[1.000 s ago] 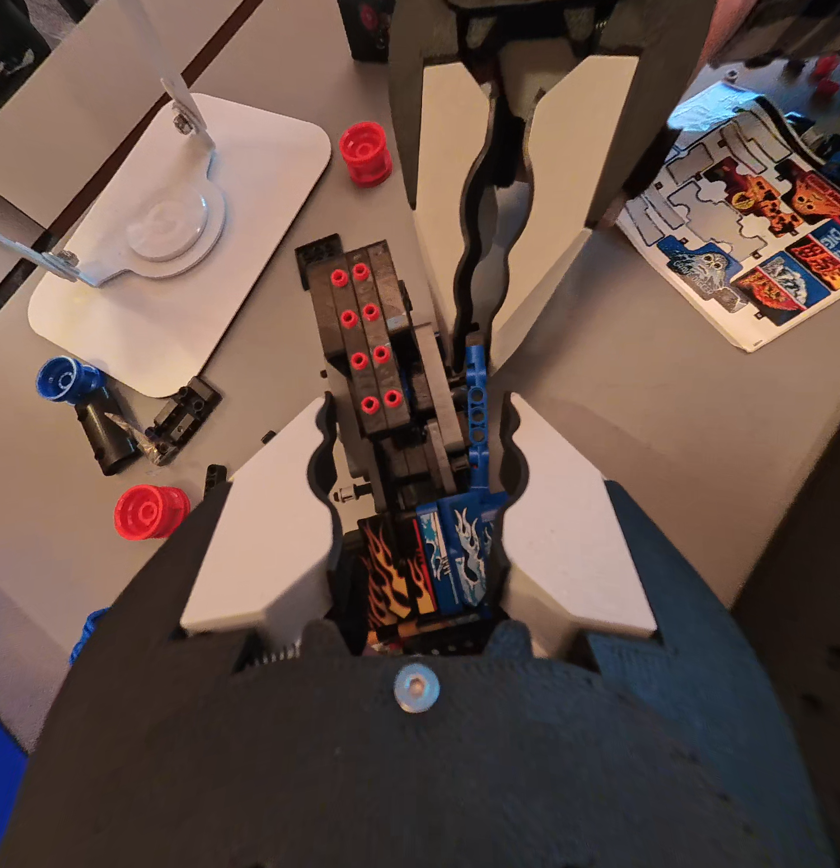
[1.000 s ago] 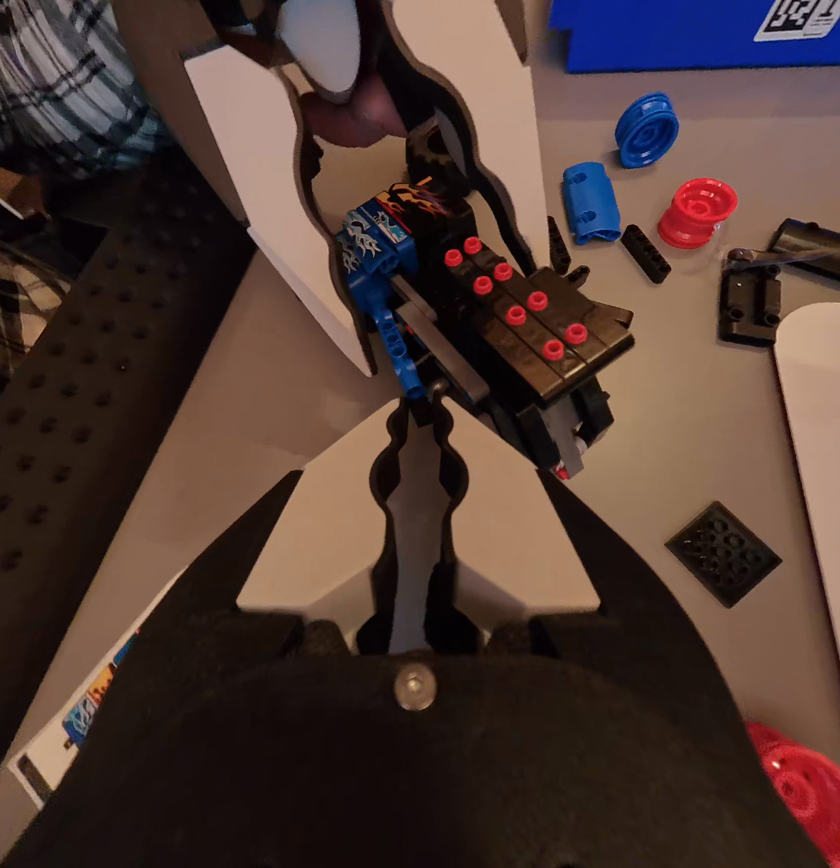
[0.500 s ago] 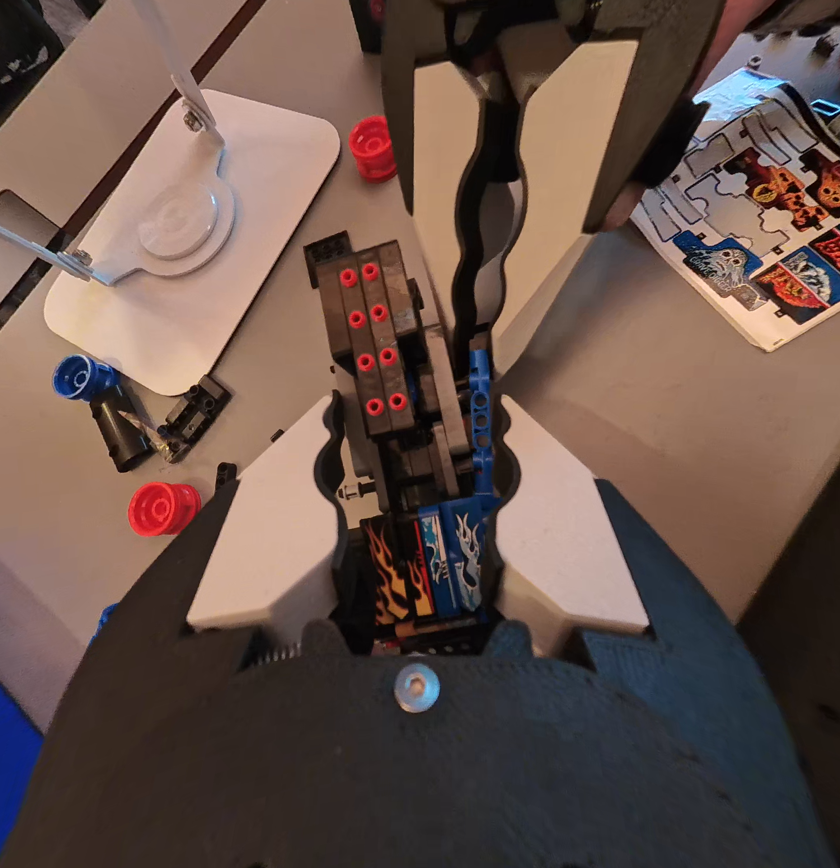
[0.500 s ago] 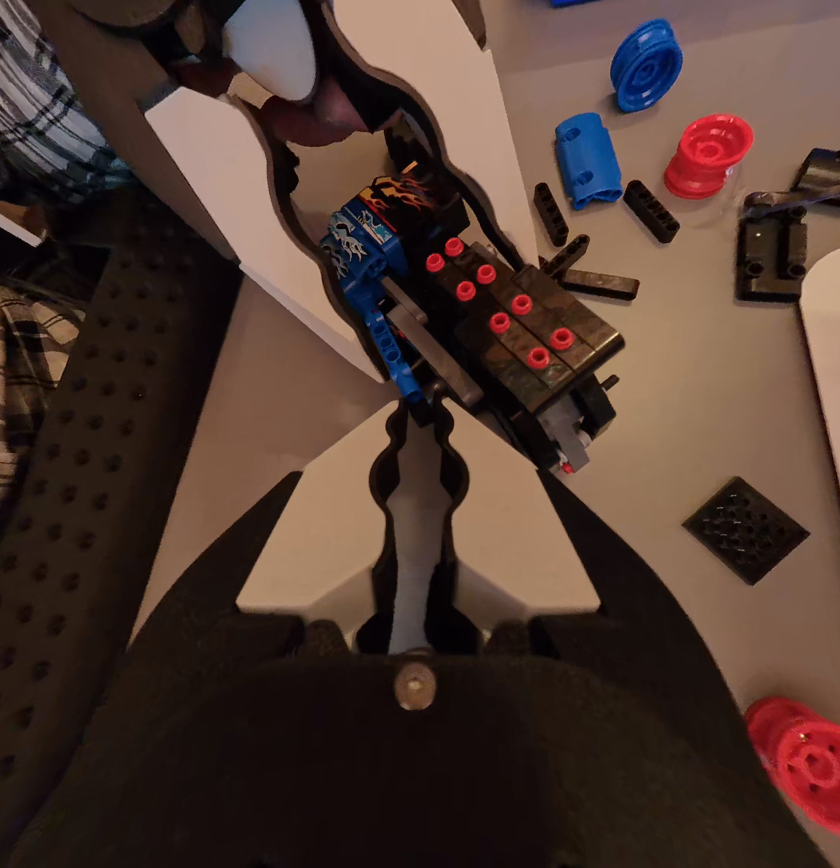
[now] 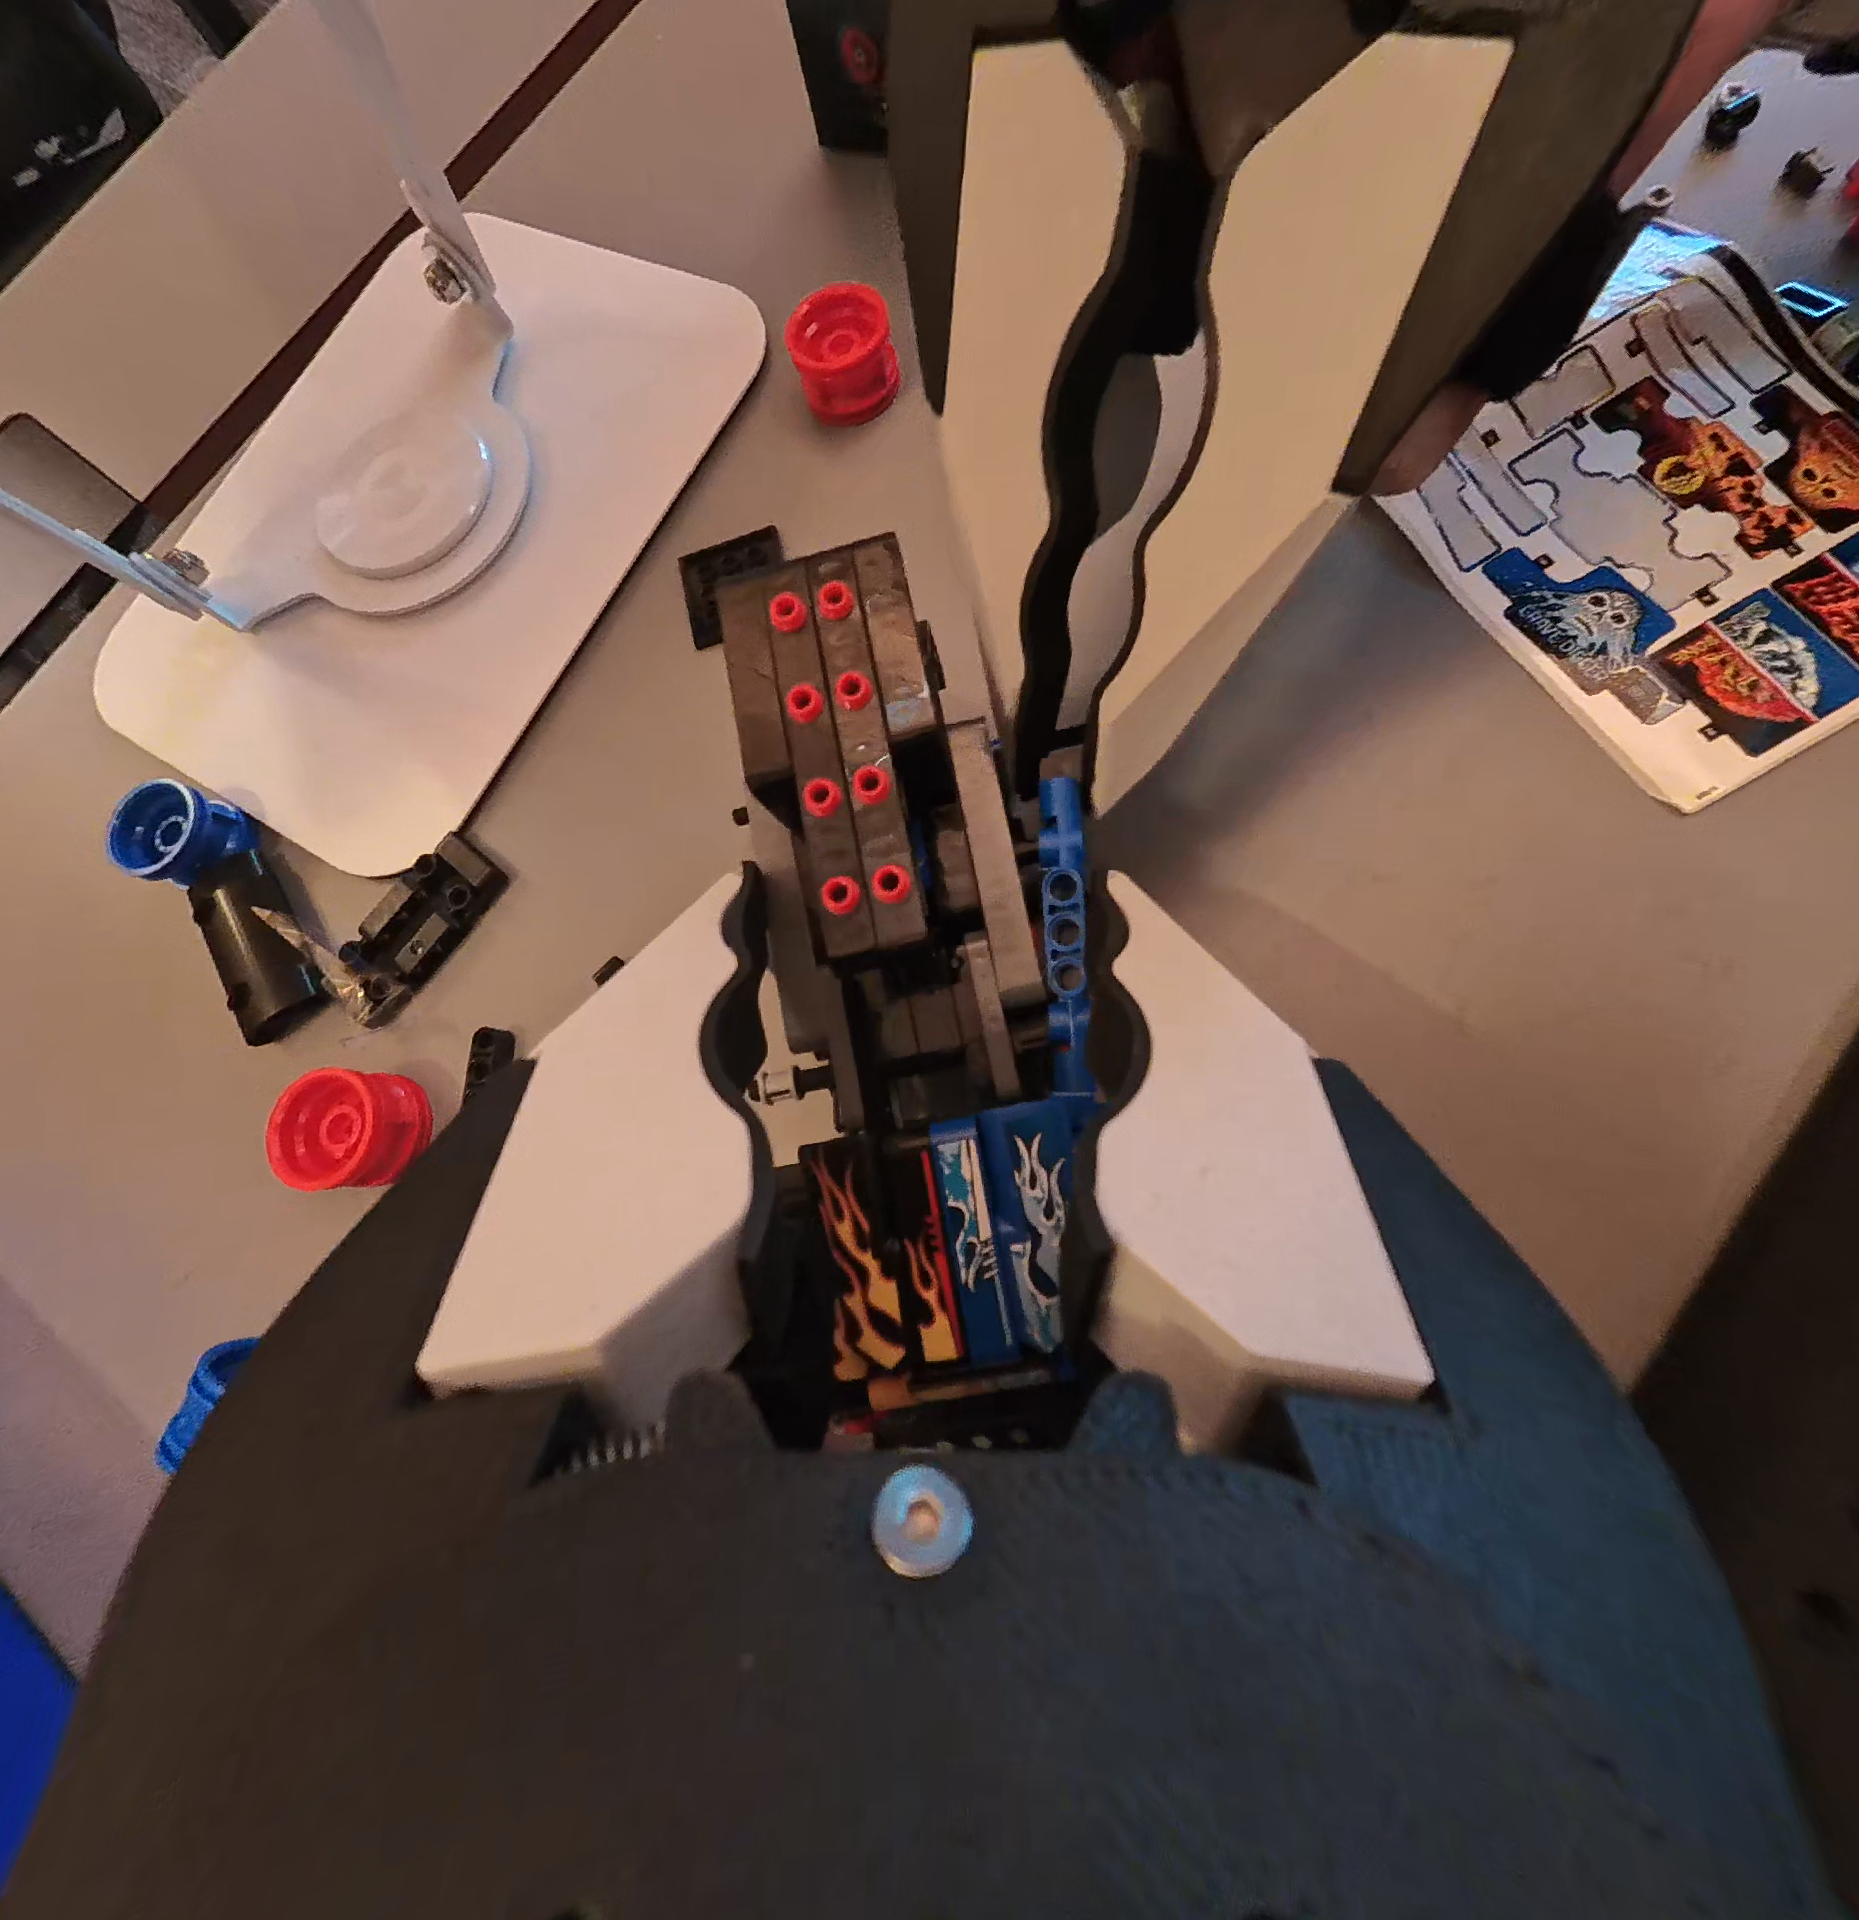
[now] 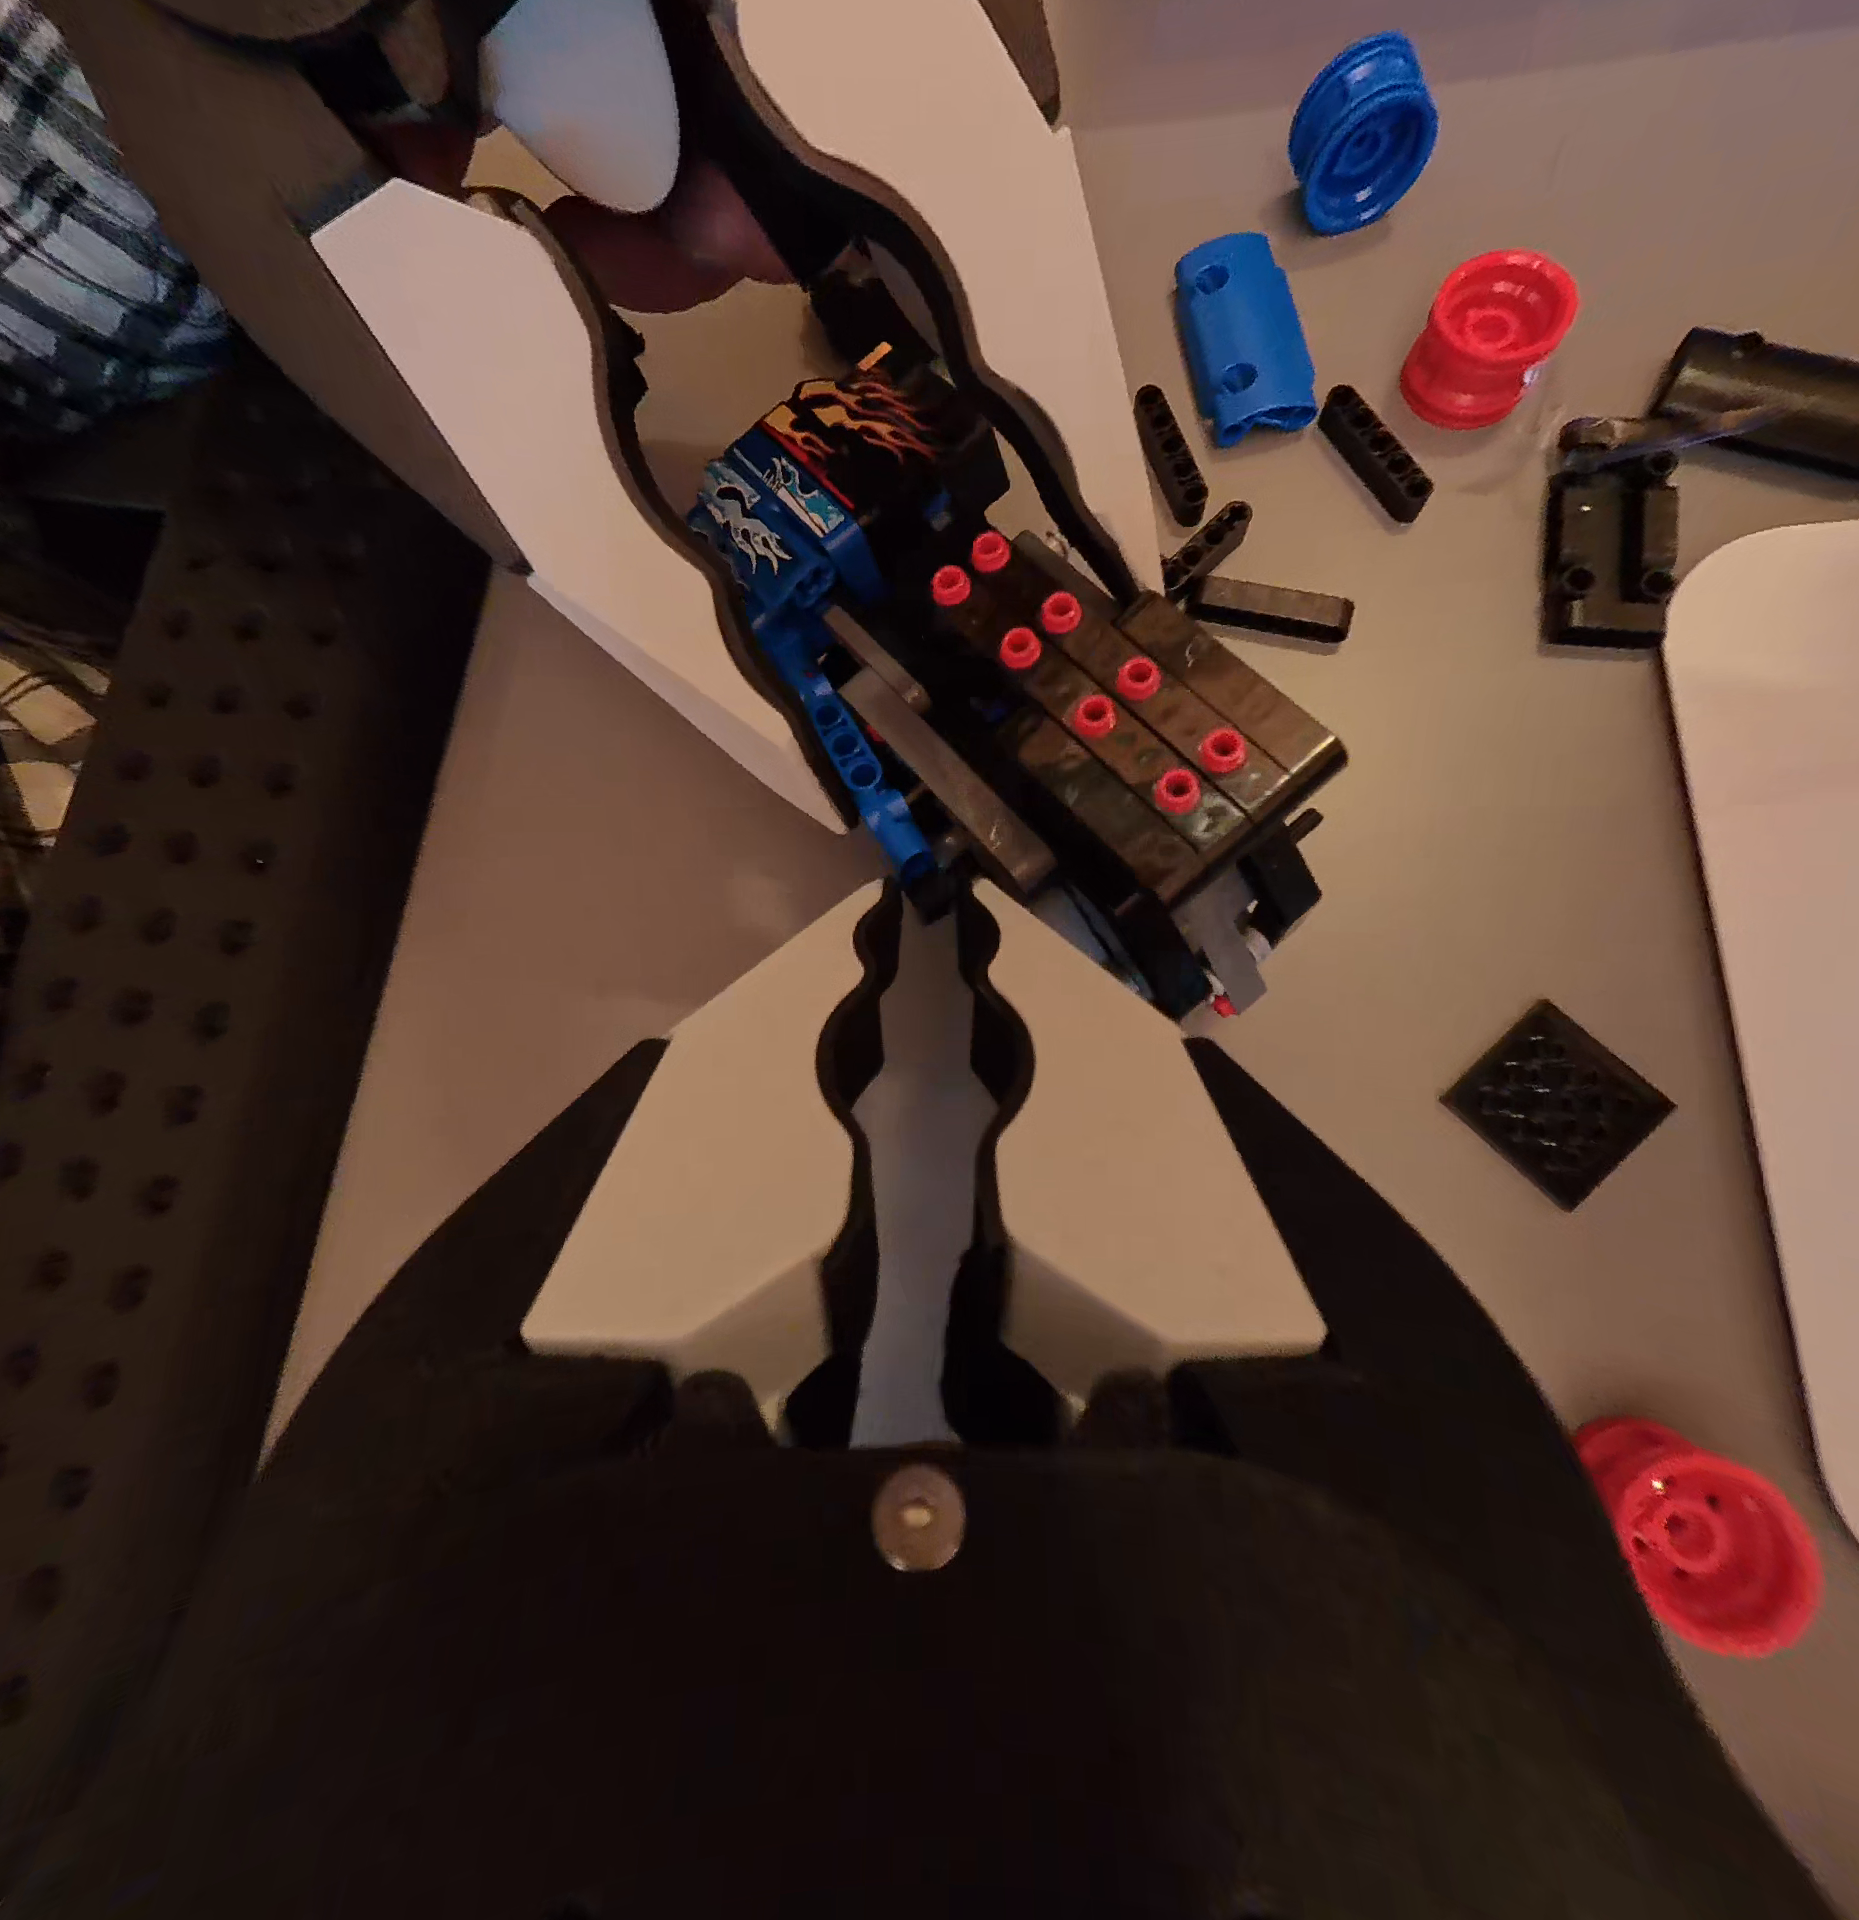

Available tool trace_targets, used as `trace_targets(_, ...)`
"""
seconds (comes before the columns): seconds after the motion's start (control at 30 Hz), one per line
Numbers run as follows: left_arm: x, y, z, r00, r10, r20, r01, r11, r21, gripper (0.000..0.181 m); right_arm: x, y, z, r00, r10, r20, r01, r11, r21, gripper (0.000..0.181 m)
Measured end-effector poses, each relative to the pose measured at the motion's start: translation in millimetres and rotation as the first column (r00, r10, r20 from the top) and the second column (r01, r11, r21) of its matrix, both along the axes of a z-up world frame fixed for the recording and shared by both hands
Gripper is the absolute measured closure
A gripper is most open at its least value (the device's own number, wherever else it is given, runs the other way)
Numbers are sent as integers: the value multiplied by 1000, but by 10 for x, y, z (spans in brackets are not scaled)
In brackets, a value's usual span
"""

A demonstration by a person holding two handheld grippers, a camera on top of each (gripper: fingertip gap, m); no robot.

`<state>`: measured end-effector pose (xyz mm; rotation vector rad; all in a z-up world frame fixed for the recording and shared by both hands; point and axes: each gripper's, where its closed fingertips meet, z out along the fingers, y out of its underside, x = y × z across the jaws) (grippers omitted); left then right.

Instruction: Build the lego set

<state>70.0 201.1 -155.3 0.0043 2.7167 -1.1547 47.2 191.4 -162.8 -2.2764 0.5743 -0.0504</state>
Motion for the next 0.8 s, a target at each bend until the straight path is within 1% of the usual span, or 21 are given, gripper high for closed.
trace_targets(0.13,-5,-4,1,1000,-4,-4,4,1000,-5,121,25,14,-13,1000,-30,8,30,999,15,172)
trace_targets(0.27,13,-3,0,1000,12,-4,-12,1000,-1,122,45,26,-5,991,-103,-81,106,993,41,173)
trace_targets(0.43,21,-2,-1,1000,20,3,-20,1000,5,123,53,28,-8,981,-152,-120,155,988,14,173)
trace_targets(0.53,-1,-20,2,1000,11,-8,-11,1000,-7,123,31,1,3,989,-131,-71,130,991,-20,173)
trace_targets(0.6,-3,-14,8,1000,6,-3,-6,1000,-7,122,29,-10,33,994,-110,-2,109,993,-42,172)
trace_targets(0.8,-38,-43,1,1000,-2,-24,2,1000,-14,122,-9,-49,29,996,-82,40,85,993,-78,172)
